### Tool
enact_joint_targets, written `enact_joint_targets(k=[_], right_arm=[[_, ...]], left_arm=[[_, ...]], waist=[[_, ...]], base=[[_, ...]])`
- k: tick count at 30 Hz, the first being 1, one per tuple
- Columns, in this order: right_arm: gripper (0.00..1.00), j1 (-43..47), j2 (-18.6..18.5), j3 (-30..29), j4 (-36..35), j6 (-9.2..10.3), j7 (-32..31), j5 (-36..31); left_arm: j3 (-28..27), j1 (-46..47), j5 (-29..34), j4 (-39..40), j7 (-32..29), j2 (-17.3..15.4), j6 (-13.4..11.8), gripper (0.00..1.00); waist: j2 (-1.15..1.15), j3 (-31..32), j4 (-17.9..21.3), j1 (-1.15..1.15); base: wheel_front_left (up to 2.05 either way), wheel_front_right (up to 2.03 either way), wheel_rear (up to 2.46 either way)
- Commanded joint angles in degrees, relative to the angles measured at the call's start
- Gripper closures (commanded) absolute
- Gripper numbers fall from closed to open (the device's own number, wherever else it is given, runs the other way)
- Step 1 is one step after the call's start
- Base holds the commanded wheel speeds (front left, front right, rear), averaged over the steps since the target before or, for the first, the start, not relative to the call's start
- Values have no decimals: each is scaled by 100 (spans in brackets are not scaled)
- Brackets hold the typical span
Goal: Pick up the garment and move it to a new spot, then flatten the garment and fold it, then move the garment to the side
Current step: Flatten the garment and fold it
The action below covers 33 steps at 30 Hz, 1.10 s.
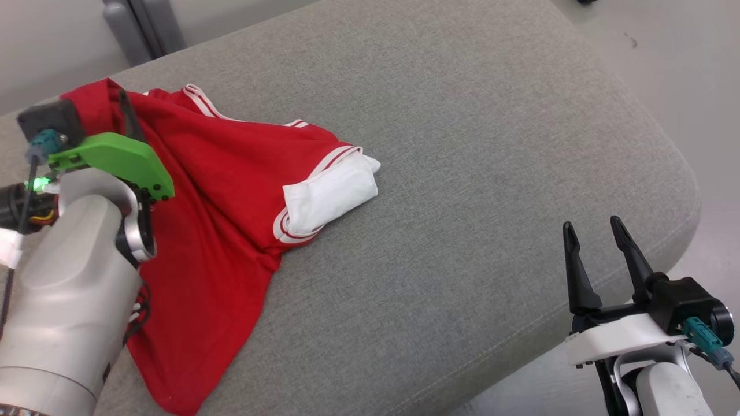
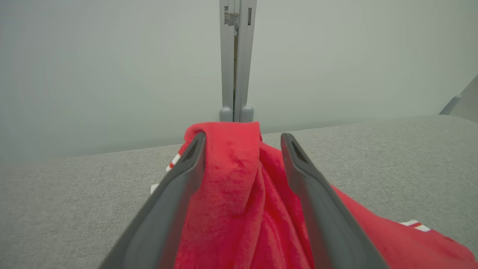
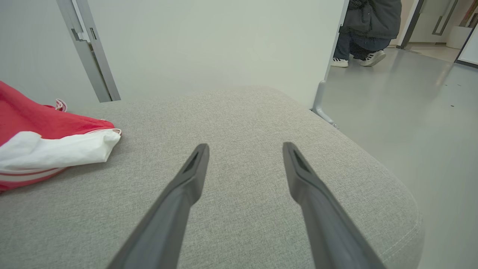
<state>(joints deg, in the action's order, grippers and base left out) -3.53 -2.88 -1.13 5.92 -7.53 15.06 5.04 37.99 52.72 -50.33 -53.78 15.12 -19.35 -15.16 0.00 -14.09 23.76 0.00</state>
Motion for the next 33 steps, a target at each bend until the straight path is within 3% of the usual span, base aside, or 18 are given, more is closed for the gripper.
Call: enact_joint_targets(k=[1, 4, 5, 7, 10, 17, 24, 26, 28, 30, 31, 33], right_arm=[[0, 89, -4, -55, -1, 8, 17, 15], [0, 192, -2, -78, -7, 8, 17, 38], [0, 202, -2, -47, -3, 8, 17, 31], [0, 170, -8, -15, -14, 8, 17, 45], [0, 112, -2, 18, -36, 8, 17, 57], [0, 127, -4, 67, -32, 8, 17, 56], [0, 160, -3, 100, -8, 8, 17, 114], [0, 152, -4, 105, 3, 8, 17, 126], [0, 151, -3, 102, 14, 8, 17, 134], [0, 159, -3, 95, 21, 8, 17, 130], [0, 166, -3, 93, 25, 8, 17, 129], [0, 183, -4, 96, 33, 8, 17, 110]], left_arm=[[-103, -116, 48, 206, 2, 38, -47, 0], [-150, -636, 36, 748, 1, 446, 171, 0], [-53, -798, -12, 906, -28, 575, 373, 0], [95, -984, -121, 1124, -278, 698, 652, 0], [350, -1245, -193, 1355, -607, 874, 855, 0], [759, -1498, -160, 1456, -1176, 1033, 927, 0], [900, -1447, -136, 1482, -1374, 1037, 989, 0], [925, -1430, -101, 1490, -1356, 1018, 1012, 18], [962, -1442, -90, 1498, -1381, 1022, 1051, 56], [987, -1481, -93, 1515, -1358, 1033, 1085, 80], [1012, -1514, -73, 1528, -1332, 1038, 1114, 100], [1066, -1580, -39, 1565, -1239, 1047, 1180, 100]], waist=[[0, 132, -149, 0], [0, 239, -285, 0], [0, 264, -307, 0], [0, 285, -325, 0], [0, 298, -323, 0], [0, 282, -196, 0], [0, 234, -77, 0], [0, 231, -56, 0], [0, 235, -48, 0], [0, 246, -44, 0], [0, 258, -42, 0], [0, 287, -40, 0]], base=[[0, 0, 0], [0, 0, 0], [0, 0, 0], [0, 0, 0], [0, 0, 0], [0, 0, 0], [0, 0, 0], [0, 0, 0], [0, 0, 0], [0, 0, 0], [0, 0, 0], [0, 0, 0]])
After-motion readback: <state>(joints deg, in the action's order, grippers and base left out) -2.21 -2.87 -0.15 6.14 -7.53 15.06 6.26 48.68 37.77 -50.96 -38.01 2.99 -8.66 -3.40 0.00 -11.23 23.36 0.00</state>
